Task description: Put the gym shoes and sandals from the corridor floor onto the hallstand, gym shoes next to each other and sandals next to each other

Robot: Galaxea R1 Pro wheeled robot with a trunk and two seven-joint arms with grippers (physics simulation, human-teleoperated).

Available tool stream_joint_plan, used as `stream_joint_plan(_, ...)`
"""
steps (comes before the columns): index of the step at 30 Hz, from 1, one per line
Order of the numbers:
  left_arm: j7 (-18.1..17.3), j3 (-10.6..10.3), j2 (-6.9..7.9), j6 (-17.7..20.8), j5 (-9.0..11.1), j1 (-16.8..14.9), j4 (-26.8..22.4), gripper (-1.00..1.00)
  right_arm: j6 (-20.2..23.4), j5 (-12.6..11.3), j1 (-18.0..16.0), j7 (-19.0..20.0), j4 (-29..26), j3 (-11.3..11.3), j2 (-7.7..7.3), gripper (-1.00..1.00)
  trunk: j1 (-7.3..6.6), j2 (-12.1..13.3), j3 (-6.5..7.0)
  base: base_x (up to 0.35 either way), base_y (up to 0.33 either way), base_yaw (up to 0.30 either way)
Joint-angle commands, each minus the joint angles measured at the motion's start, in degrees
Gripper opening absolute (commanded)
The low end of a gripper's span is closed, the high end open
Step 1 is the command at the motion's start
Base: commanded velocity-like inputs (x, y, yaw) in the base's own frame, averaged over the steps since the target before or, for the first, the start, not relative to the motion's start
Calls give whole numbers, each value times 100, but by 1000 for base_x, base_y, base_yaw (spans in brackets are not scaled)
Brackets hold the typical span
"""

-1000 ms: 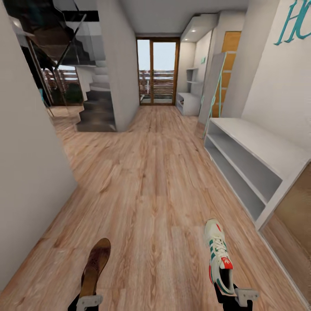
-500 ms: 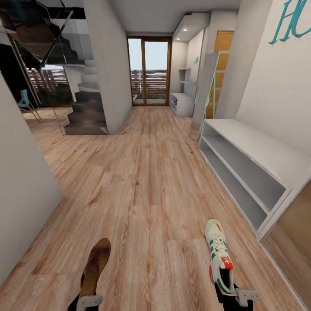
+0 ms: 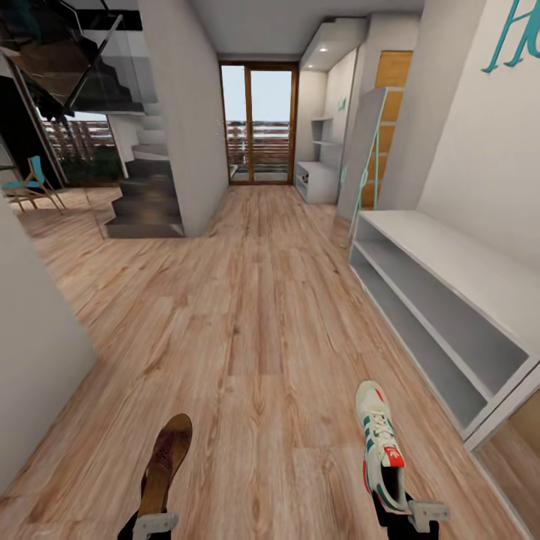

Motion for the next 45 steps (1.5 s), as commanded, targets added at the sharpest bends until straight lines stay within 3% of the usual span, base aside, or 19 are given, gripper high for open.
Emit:
stream_joint_plan(1, 18, 34, -4, -21, -72, -4, 4, -100, -17, 43, -4, 18, 4, -54, 4, -100, 2, -2, -5, 337, 0, 0)
stream_joint_plan(11, 23, 42, -7, -140, -71, -4, 143, -100, -37, 21, -4, -25, 237, -54, 14, -100, 2, -2, -5, 337, 0, 0)
stream_joint_plan(14, 23, 43, -3, -152, -71, -4, 165, -100, -51, 16, -4, -251, 266, -54, 16, -100, 2, -2, -5, 337, 0, 0)
stream_joint_plan(17, 20, 43, 1, -155, -71, -4, 177, -100, -447, 20, -4, -620, 347, -54, 56, -100, 2, -2, -5, 337, 0, 0)
stream_joint_plan(20, 18, 43, -1, -156, -71, -4, 180, -100, -1041, 44, -4, -668, 643, -48, 91, -100, 2, -2, -5, 337, 0, 0)
stream_joint_plan(22, 19, 38, -4, -163, -71, -4, 183, -100, -1196, 45, -4, -676, 694, -47, 121, -100, 2, -2, -5, 337, 0, 0)
stream_joint_plan(45, 19, 40, -11, -174, -71, -4, 190, -100, -1218, 43, -4, -682, 703, -28, 115, -100, 2, -2, -5, 337, 0, 0)
